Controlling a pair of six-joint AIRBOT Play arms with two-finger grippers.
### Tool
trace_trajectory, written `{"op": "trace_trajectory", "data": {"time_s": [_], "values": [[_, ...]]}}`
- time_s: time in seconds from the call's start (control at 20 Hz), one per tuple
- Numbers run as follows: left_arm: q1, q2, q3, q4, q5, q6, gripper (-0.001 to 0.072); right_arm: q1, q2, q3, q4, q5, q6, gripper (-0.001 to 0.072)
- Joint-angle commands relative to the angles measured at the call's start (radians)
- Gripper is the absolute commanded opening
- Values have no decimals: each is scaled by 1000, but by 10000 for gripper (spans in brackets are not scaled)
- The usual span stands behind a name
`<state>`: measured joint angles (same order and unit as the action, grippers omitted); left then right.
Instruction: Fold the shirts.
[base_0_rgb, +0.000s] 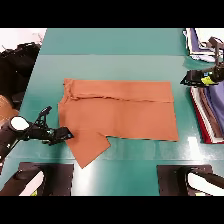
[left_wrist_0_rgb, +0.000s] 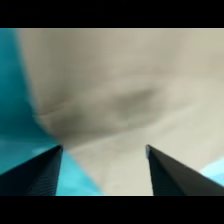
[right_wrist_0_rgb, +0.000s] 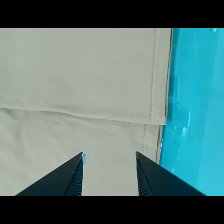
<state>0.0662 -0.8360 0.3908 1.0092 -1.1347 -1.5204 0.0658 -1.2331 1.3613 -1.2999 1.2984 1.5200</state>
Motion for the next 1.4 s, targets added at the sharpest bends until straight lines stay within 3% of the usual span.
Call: {"op": "trace_trajectory", "data": {"time_s": [0.0, 0.05, 0.15, 0.2, 0.35, 0.6, 0.85, 1.2, 1.35], "values": [[-9, 4, -49, -88, 72, 47, 608, 1, 0, 0, 0, 15, 0, 381], [-13, 4, -48, -90, 71, 47, 567, 1, 0, 0, -1, 21, 0, 381], [-16, 4, -47, -130, 58, 82, 106, -4, 0, 0, -6, 60, -1, 381], [-16, 4, -41, -153, 45, 113, 28, -16, 0, -1, -7, 92, -3, 381], [-16, 4, 22, -153, -13, 116, 27, -85, 61, -109, -13, 137, -4, 381], [-16, 4, 143, -154, -55, 126, 27, -306, 273, -547, -7, 146, -3, 389], [-16, 4, 158, -154, -48, 127, 27, -507, 371, -911, 154, 72, -24, 388], [-16, 4, 158, -152, -47, 134, 27, -464, 293, -982, 285, -78, -29, 381], [-16, 4, 158, -131, -49, 133, 27, -368, 236, -923, 276, -105, -29, 272]]}}
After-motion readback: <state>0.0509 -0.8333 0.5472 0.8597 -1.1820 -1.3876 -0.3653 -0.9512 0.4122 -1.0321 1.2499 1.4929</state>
